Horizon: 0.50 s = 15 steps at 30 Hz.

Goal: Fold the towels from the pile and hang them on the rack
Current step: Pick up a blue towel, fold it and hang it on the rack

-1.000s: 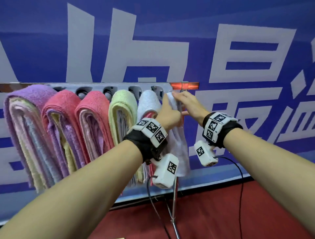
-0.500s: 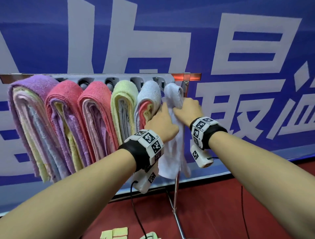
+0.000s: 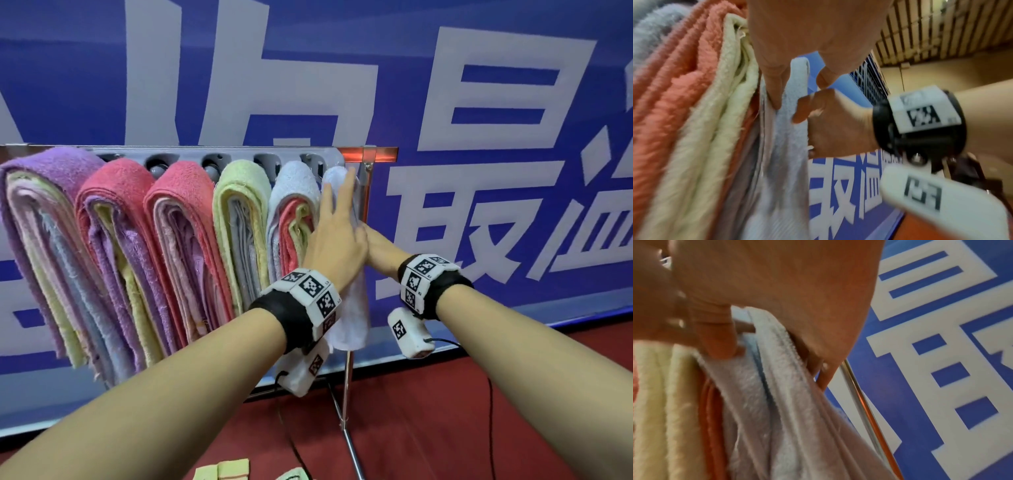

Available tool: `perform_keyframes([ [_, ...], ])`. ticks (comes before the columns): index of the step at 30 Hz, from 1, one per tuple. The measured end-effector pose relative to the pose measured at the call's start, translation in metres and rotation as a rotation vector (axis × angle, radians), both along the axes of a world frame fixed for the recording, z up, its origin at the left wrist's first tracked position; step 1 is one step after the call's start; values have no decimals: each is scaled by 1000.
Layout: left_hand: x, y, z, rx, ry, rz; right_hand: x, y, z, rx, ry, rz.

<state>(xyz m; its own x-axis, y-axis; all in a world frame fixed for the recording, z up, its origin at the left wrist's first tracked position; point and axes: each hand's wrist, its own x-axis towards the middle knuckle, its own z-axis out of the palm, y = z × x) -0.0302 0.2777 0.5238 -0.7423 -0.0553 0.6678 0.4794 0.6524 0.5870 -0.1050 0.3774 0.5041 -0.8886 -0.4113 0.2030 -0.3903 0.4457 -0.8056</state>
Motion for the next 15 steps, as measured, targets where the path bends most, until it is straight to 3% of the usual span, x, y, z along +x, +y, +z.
perform_keyframes([
  [7,-16,-27,-59,-139,-409,-45,5,13,-19,55,-176,-30],
  [15,8,-39,-71,-268,-359,104,2,2,-58,-50,-25,-56],
])
